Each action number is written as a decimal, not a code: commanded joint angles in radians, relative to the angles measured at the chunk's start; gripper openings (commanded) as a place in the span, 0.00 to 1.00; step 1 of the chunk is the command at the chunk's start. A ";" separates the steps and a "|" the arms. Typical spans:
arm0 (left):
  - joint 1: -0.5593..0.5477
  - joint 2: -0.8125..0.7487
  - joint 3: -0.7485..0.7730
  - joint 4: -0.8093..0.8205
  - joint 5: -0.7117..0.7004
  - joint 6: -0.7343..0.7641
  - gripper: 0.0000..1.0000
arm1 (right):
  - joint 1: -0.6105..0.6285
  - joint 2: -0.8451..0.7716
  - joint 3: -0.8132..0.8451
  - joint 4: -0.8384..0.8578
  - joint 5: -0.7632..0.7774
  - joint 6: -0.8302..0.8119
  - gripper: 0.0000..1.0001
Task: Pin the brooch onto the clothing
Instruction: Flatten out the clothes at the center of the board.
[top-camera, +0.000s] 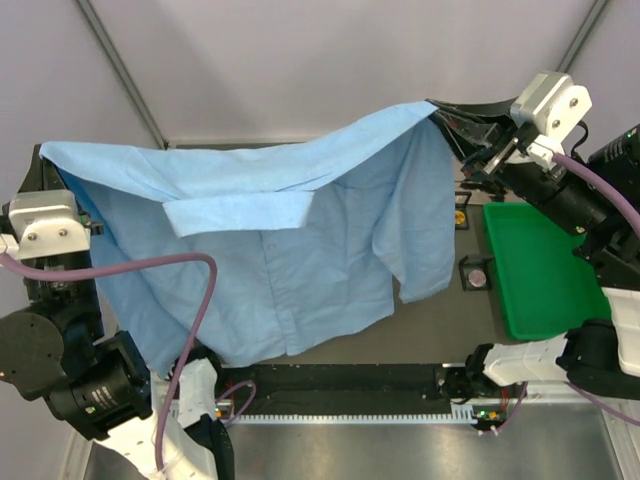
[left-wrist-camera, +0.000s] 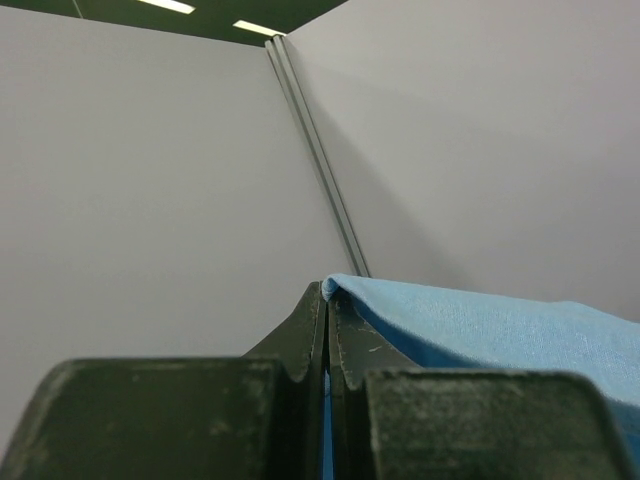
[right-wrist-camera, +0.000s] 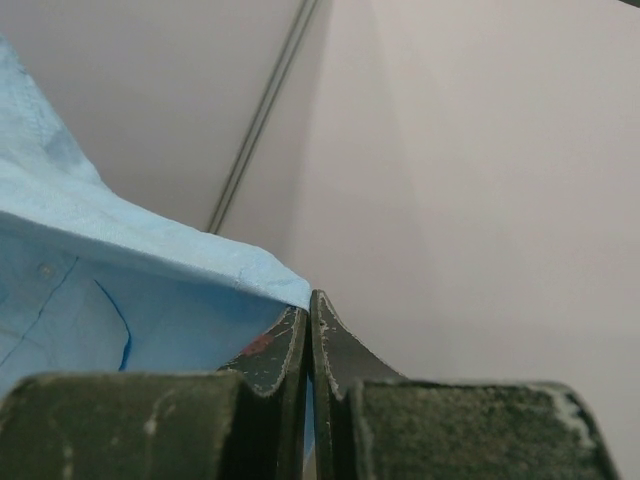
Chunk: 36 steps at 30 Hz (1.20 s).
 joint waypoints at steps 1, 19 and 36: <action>-0.002 -0.016 -0.017 0.030 -0.002 -0.009 0.00 | 0.014 -0.053 -0.022 0.030 -0.051 -0.006 0.00; -0.002 -0.079 0.084 -0.073 0.020 -0.032 0.00 | -0.110 -0.231 -0.148 0.026 -0.266 0.156 0.00; 0.053 0.165 -0.414 -0.056 0.244 -0.026 0.00 | -0.502 0.140 -0.326 0.024 -0.191 0.396 0.00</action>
